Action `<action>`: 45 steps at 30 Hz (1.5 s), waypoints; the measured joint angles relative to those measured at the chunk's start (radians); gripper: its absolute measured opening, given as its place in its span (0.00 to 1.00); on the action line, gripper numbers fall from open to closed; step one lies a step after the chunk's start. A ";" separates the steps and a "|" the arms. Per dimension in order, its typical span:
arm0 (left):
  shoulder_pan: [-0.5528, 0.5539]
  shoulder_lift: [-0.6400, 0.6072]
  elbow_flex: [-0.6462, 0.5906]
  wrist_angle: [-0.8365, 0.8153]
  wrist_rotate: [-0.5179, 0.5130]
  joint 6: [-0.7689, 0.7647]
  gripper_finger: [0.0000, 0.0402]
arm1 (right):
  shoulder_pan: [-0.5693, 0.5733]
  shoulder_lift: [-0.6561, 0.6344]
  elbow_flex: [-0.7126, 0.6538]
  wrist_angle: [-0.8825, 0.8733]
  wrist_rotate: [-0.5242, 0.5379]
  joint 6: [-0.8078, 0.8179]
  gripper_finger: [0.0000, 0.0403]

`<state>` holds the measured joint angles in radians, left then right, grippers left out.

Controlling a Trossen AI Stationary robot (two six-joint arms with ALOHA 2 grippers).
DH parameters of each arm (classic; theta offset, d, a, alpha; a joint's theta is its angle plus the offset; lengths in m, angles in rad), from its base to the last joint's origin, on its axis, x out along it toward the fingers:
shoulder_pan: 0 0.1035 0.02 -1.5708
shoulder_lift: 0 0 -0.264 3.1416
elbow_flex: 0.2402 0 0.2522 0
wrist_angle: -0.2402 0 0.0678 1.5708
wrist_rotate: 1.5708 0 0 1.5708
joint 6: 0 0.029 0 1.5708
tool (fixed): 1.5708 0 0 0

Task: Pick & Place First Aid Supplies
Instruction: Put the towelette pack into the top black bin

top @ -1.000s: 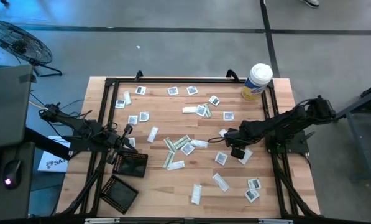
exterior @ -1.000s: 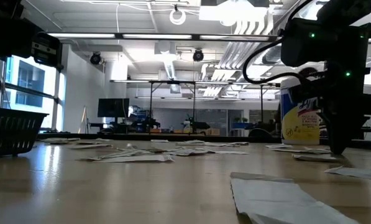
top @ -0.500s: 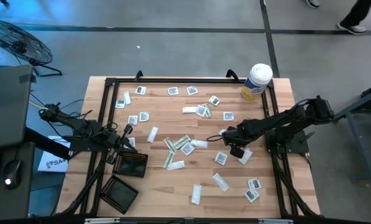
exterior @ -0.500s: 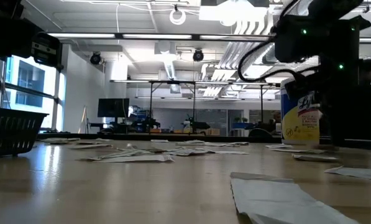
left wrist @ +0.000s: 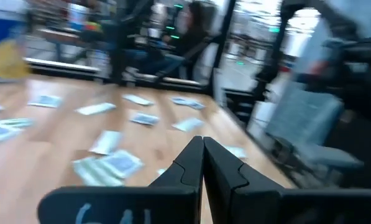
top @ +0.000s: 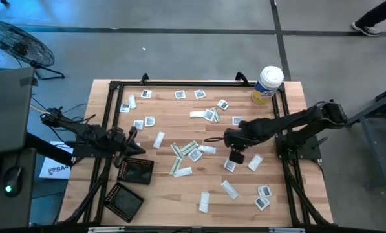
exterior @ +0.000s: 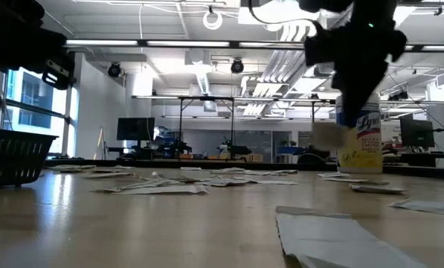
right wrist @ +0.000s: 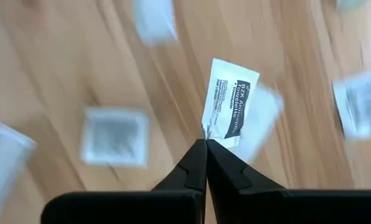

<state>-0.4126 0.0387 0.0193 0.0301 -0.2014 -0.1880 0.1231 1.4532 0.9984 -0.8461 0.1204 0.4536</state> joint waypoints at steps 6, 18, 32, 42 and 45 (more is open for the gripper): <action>0.000 0.003 0.000 0.101 -0.250 0.052 0.01 | 0.052 0.000 -0.011 0.315 0.002 -0.045 0.00; 0.000 0.078 0.000 0.197 -0.273 0.086 0.01 | 0.125 0.000 -0.108 0.815 0.031 -0.149 0.00; 0.000 0.518 0.000 0.566 -0.252 0.087 0.01 | 0.128 0.020 -0.113 0.912 0.095 -0.253 0.00; 0.000 0.884 0.126 0.710 -0.233 0.139 0.08 | 0.128 0.088 -0.113 1.063 0.015 -0.319 0.00; 0.001 0.990 0.187 0.697 -0.234 0.139 0.21 | 0.128 0.097 -0.113 1.091 0.015 -0.350 0.00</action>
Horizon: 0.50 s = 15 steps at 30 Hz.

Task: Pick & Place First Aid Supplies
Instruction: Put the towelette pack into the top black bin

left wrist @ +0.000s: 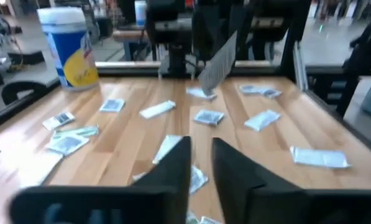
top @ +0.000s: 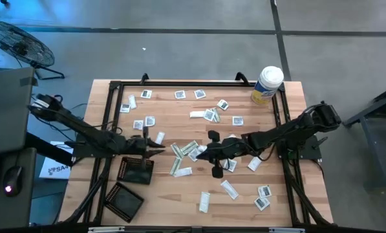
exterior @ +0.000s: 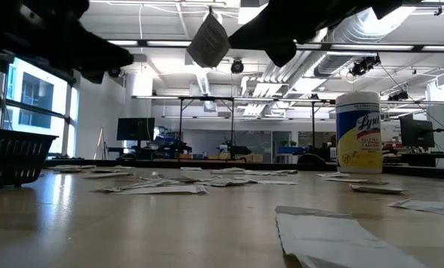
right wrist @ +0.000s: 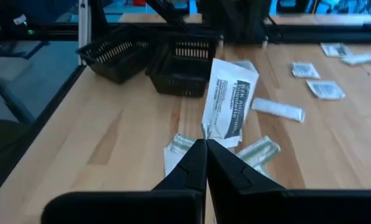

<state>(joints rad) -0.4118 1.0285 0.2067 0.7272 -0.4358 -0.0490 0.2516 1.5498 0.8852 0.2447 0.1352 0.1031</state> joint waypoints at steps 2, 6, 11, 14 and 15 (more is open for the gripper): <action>0.000 0.061 0.046 0.010 0.000 0.006 0.30 | 0.000 0.001 0.000 0.006 -0.005 -0.013 0.00; 0.000 0.155 0.123 0.003 0.002 0.067 0.46 | 0.000 0.001 0.000 0.011 -0.020 -0.015 0.00; 0.000 0.228 0.196 0.002 0.002 0.144 0.58 | 0.000 0.001 0.000 0.008 -0.067 -0.015 0.00; 0.012 0.265 0.231 -0.003 0.011 0.161 0.60 | 0.000 0.001 0.000 0.011 -0.093 -0.030 0.00; 0.021 0.275 0.242 -0.005 0.040 0.162 0.60 | 0.000 0.001 0.000 0.012 -0.094 -0.035 0.00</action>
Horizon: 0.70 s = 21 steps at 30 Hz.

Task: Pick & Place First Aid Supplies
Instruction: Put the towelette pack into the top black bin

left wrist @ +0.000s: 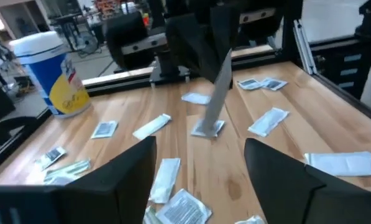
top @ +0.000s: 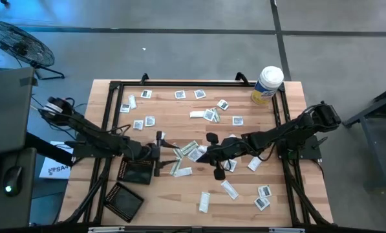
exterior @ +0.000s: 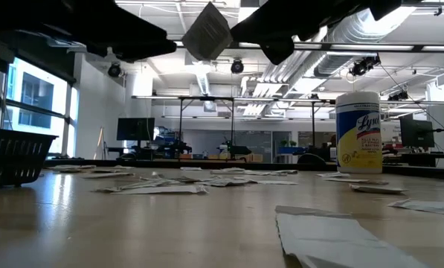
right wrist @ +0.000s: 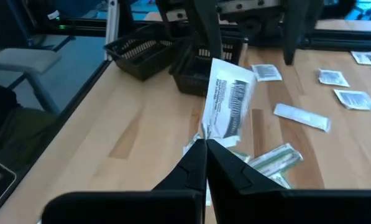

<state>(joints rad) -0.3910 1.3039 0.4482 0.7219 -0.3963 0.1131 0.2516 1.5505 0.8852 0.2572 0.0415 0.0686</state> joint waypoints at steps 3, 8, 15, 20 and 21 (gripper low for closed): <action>0.045 0.037 0.034 0.004 0.127 -0.012 0.61 | 0.000 0.000 0.000 0.004 0.000 -0.002 0.00; 0.104 0.119 0.095 0.028 0.219 -0.020 0.61 | 0.000 0.000 0.000 0.010 -0.001 -0.010 0.00; 0.113 0.193 0.154 0.021 0.292 -0.004 0.56 | 0.000 0.000 0.000 0.010 0.004 -0.010 0.00; 0.107 0.198 0.159 0.024 0.294 -0.006 0.38 | 0.000 0.000 0.000 0.010 0.007 -0.010 0.00; 0.108 0.198 0.159 0.025 0.294 -0.009 0.32 | 0.000 0.000 0.000 0.009 0.008 -0.010 0.00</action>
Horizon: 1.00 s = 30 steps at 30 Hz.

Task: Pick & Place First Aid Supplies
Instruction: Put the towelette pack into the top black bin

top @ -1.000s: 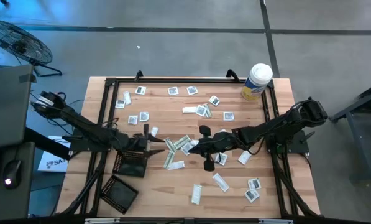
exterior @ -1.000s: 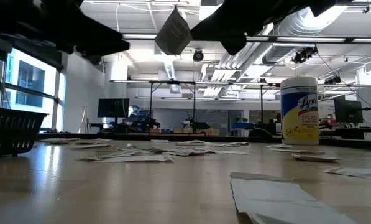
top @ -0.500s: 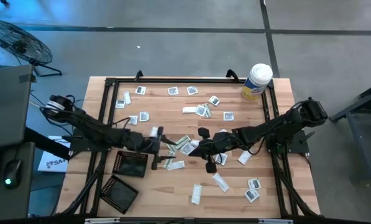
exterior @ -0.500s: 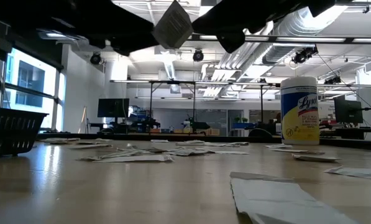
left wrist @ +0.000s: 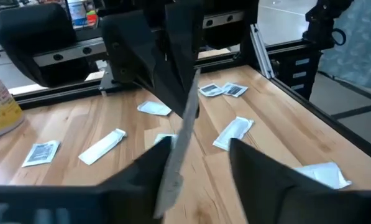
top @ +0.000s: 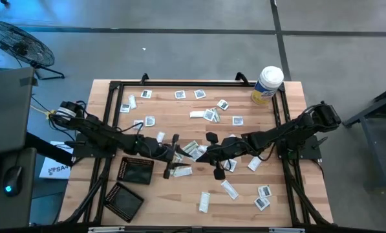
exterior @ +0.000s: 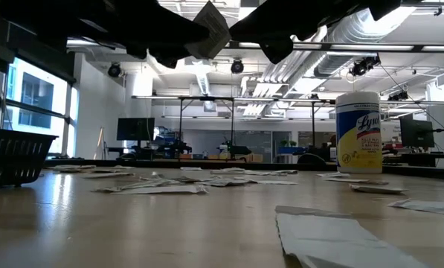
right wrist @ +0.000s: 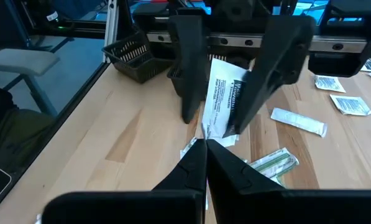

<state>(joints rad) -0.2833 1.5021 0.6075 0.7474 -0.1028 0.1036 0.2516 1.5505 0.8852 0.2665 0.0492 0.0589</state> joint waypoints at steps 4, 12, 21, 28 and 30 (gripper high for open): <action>0.002 0.000 0.000 0.006 -0.003 -0.002 0.09 | 0.000 0.000 0.000 -0.001 0.021 0.000 0.00; 0.002 -0.038 0.000 -0.076 -0.044 0.001 0.02 | 0.012 -0.006 0.000 0.001 0.092 0.032 0.08; -0.163 -0.362 0.109 -0.835 -0.310 -0.114 0.01 | 0.074 -0.053 0.000 0.022 0.198 -0.016 0.31; -0.403 -0.436 0.288 -1.568 -0.352 -0.661 0.01 | 0.053 -0.051 0.000 0.000 0.239 -0.017 0.36; -0.460 -0.423 0.287 -1.664 -0.329 -0.821 0.01 | 0.043 -0.051 0.000 0.001 0.239 -0.019 0.36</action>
<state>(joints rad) -0.7436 1.0793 0.8945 -0.9166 -0.4321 -0.7176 0.2941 1.4994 0.8856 0.2672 0.2885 0.0402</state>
